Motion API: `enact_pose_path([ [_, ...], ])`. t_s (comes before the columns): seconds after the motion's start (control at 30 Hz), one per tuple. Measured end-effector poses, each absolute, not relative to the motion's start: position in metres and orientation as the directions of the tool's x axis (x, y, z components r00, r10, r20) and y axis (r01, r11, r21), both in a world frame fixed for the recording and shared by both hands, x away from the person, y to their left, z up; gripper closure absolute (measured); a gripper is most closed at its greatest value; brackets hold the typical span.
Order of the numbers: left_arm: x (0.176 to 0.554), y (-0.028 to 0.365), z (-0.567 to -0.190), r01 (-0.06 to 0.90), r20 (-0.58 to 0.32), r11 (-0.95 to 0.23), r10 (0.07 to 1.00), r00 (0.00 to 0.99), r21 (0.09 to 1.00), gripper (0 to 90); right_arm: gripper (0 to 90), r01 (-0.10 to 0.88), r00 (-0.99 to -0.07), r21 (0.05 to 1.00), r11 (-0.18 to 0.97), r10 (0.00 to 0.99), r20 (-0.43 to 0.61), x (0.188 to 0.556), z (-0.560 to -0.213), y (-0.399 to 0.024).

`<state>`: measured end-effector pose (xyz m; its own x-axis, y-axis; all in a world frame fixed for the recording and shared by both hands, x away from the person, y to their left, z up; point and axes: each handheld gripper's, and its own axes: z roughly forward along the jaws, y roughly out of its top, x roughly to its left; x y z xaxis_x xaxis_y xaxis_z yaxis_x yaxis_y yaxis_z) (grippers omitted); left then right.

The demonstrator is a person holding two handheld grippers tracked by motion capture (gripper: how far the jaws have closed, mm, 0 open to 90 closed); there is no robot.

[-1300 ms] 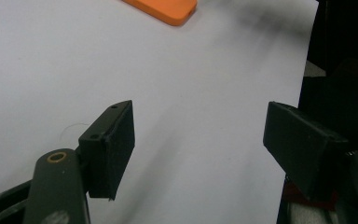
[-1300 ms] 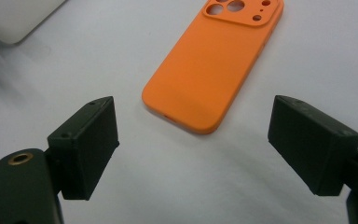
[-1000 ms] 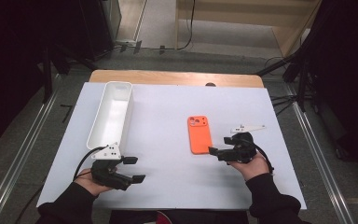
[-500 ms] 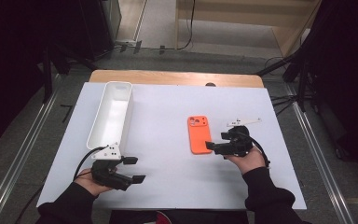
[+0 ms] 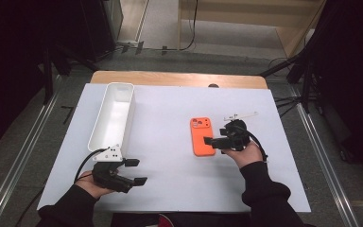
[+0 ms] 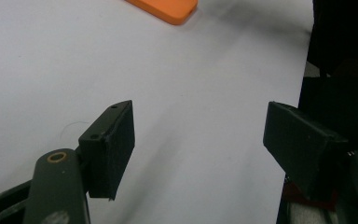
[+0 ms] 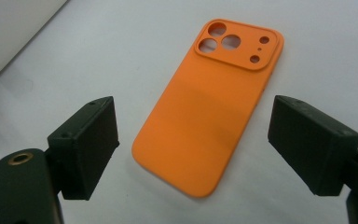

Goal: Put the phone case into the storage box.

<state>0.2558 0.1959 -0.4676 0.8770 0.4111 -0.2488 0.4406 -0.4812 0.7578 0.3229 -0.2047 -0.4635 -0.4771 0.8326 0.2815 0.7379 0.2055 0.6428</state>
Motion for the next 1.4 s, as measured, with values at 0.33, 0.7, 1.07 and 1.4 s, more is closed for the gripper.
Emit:
enact_pose_path([
  [0.33, 0.256, 0.197, -0.468, 0.447, -0.254, -0.475, 0.416, 0.873, 0.758, 24.9, 14.9, 0.752, -0.46, 0.623, 0.212, 0.847, 0.266, 0.34, -0.461, -0.197],
  [0.7, 0.256, 0.198, -0.468, 0.443, -0.251, -0.475, 0.413, 0.875, 0.76, 24.9, 14.9, 0.779, -0.389, 0.604, 0.166, 0.884, 0.26, 0.356, -0.461, -0.193],
  [1.07, 0.256, 0.198, -0.468, 0.444, -0.251, -0.476, 0.415, 0.874, 0.759, 24.9, 14.9, 0.79, -0.313, 0.603, 0.113, 0.92, 0.237, 0.364, -0.461, -0.186],
  [1.4, 0.256, 0.198, -0.468, 0.444, -0.251, -0.477, 0.416, 0.874, 0.758, 24.9, 14.9, 0.794, -0.272, 0.599, 0.1, 0.94, 0.205, 0.366, -0.46, -0.169],
])
